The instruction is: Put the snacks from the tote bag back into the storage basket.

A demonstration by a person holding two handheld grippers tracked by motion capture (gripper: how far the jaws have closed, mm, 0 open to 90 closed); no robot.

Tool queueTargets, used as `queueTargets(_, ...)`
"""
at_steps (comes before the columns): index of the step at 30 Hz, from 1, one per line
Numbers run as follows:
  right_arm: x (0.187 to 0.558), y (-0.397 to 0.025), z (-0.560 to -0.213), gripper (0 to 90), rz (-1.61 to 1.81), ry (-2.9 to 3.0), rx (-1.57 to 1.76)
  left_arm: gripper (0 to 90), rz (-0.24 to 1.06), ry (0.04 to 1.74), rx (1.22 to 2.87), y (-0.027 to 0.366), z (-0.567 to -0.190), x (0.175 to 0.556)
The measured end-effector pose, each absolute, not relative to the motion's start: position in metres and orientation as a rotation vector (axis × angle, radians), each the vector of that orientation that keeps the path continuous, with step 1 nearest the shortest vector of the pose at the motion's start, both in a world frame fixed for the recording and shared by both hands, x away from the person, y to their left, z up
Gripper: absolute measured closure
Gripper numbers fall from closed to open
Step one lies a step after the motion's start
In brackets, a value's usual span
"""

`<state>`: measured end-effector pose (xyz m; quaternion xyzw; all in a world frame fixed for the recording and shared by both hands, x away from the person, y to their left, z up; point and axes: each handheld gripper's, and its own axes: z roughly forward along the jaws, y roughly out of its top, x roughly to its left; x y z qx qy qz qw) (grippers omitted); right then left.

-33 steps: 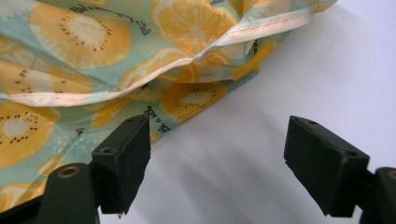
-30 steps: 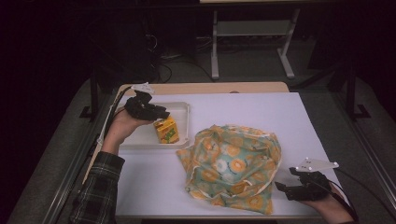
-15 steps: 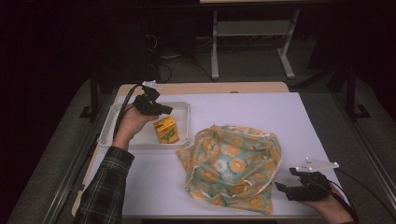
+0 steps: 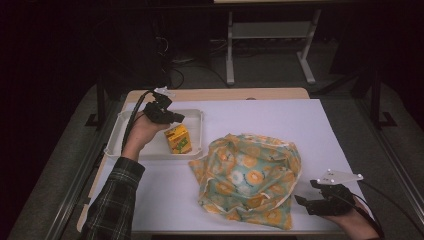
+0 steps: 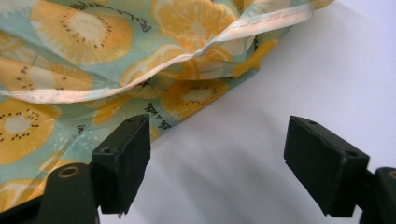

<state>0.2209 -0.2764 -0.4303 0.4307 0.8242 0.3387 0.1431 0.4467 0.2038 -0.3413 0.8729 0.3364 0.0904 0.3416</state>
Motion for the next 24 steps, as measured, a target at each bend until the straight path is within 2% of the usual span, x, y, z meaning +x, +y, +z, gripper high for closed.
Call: queueTargets(24,0.2208,-0.2763,-0.4302,22.2,0.975,2.377,1.243,89.8,0.166,0.786,2.321,0.1959,-0.3439,0.4409)
